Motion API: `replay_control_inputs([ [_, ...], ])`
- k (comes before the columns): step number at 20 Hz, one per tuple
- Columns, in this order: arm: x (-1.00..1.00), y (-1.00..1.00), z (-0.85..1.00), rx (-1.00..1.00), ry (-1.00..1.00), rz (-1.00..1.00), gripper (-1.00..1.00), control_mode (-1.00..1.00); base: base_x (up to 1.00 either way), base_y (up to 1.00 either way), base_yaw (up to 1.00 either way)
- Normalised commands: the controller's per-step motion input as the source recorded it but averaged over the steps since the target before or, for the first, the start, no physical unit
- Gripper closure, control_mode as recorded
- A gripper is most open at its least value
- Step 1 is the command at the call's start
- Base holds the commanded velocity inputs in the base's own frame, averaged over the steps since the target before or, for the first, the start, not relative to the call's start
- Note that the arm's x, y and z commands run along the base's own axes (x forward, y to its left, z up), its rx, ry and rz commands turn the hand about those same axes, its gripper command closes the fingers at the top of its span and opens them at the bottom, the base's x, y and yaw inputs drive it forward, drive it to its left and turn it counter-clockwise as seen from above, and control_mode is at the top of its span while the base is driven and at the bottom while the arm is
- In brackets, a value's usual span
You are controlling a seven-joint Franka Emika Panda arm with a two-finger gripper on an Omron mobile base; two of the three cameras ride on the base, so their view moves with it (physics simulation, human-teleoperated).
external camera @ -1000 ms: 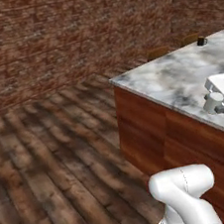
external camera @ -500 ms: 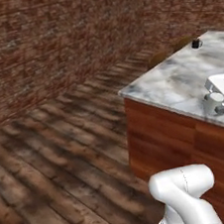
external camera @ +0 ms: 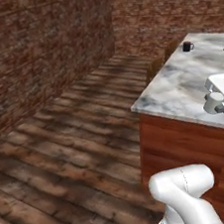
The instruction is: Pick up the marshmallow and place it in the cup of hot chocolate on the dining counter.
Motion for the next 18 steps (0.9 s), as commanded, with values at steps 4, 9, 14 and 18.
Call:
replay_control_inputs([
  [4, 0.00, 0.00, 0.00, 0.00, 0.00, 0.00, 1.00, 1.00, 0.91, 1.00, -0.39],
  [9, 0.00, 0.00, 0.00, 0.00, 0.00, 0.00, 1.00, 1.00, 0.86, 1.00, -0.39],
  [14, 0.00, 0.00, 0.00, 0.00, 0.00, 0.00, 1.00, 1.00, 0.84, 1.00, -0.38],
  [18, 0.00, 0.00, 0.00, 0.00, 0.00, 0.00, 1.00, 1.00, 0.86, 1.00, -0.39],
])
